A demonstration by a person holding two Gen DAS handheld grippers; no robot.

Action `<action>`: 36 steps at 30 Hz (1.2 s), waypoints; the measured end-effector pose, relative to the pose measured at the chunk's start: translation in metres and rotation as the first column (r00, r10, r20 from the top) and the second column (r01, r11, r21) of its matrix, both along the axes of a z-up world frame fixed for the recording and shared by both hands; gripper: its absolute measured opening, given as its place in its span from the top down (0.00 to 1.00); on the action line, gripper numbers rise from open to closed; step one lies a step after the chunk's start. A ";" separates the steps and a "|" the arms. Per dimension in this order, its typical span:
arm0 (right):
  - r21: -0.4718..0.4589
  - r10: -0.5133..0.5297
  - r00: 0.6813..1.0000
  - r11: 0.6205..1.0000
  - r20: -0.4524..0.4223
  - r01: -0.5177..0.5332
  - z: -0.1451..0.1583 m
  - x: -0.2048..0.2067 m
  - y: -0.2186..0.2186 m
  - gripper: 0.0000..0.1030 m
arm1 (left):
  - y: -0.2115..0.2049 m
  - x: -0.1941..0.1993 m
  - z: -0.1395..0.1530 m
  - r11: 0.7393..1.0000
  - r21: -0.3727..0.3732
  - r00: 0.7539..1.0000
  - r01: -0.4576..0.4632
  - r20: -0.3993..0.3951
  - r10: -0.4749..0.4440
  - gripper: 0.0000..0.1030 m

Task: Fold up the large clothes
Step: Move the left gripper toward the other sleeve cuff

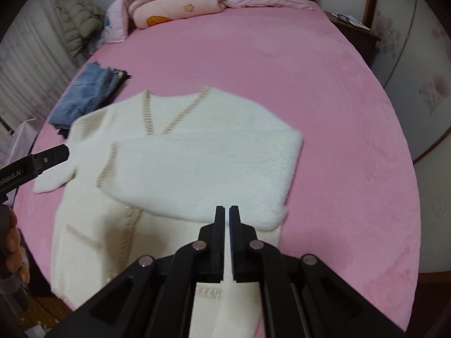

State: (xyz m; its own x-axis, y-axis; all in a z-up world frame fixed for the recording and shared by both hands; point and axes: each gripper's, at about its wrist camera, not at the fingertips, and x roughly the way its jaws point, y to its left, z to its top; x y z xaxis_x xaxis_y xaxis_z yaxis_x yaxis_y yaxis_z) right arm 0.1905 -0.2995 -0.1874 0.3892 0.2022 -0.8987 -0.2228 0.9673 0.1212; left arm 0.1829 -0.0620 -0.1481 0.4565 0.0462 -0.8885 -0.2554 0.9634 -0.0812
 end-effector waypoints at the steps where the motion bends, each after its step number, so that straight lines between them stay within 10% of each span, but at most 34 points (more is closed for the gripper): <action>1: 0.002 0.006 1.000 1.000 0.005 -0.006 0.008 -0.003 0.002 0.97 | 0.001 -0.007 0.009 1.000 -0.009 1.000 -0.008 0.006 0.008 0.16; 21: 0.075 0.116 0.985 0.989 0.127 -0.126 0.119 -0.065 0.051 0.89 | 0.061 -0.133 0.119 0.996 0.004 0.989 -0.094 0.110 0.094 0.15; 36: 0.018 0.088 0.987 0.996 0.137 -0.092 0.119 -0.080 0.211 0.89 | 0.335 -0.181 0.050 0.952 -0.169 0.965 -0.254 0.019 0.261 0.15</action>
